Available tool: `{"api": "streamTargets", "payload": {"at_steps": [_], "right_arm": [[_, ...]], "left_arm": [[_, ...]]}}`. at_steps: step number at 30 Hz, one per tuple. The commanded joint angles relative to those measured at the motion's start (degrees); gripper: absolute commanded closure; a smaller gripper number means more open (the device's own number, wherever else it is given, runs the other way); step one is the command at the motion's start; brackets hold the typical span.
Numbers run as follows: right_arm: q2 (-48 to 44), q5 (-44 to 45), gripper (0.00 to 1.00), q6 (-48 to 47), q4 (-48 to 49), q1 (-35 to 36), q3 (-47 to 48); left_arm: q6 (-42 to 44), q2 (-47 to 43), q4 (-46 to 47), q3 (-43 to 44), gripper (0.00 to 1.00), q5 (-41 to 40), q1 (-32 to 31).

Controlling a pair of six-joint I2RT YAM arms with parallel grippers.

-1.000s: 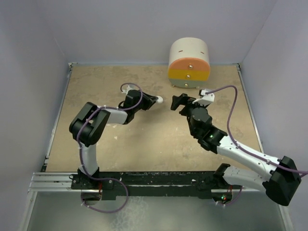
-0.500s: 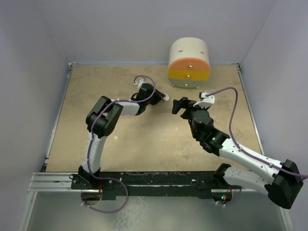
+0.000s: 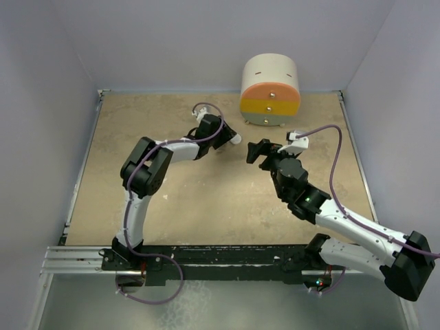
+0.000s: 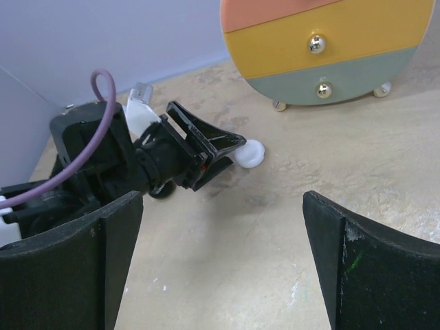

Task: Insert the wireless bluetooth earbuds into the charging case
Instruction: Place the charging case at the center of the board, then reset both arms

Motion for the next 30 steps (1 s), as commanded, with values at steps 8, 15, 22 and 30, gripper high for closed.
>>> {"api": "streamTargets", "payload": {"at_steps": [8,15,22,30], "right_arm": [[-0.86,1.47,0.00,0.95,-1.58,-0.38,1.55],[-0.56,0.25,0.00,3.09,-0.30,-1.10,-0.91],[-1.94,1.97,0.00,4.59,-1.90,-1.23,-2.36],[-2.17,1.09,0.00,4.72,-1.93,-1.17,-2.35]], "left_arm": [[10.76,-34.03,-15.45,-9.03,0.37,-13.56,5.74],[10.70,-64.76,-19.89,-30.16,0.34,-22.39,5.93],[11.14,-82.42,-28.47,-38.84,0.32,-28.09,5.92],[12.93,-84.11,-28.27,-39.70,0.31,-26.89,5.93]]}}
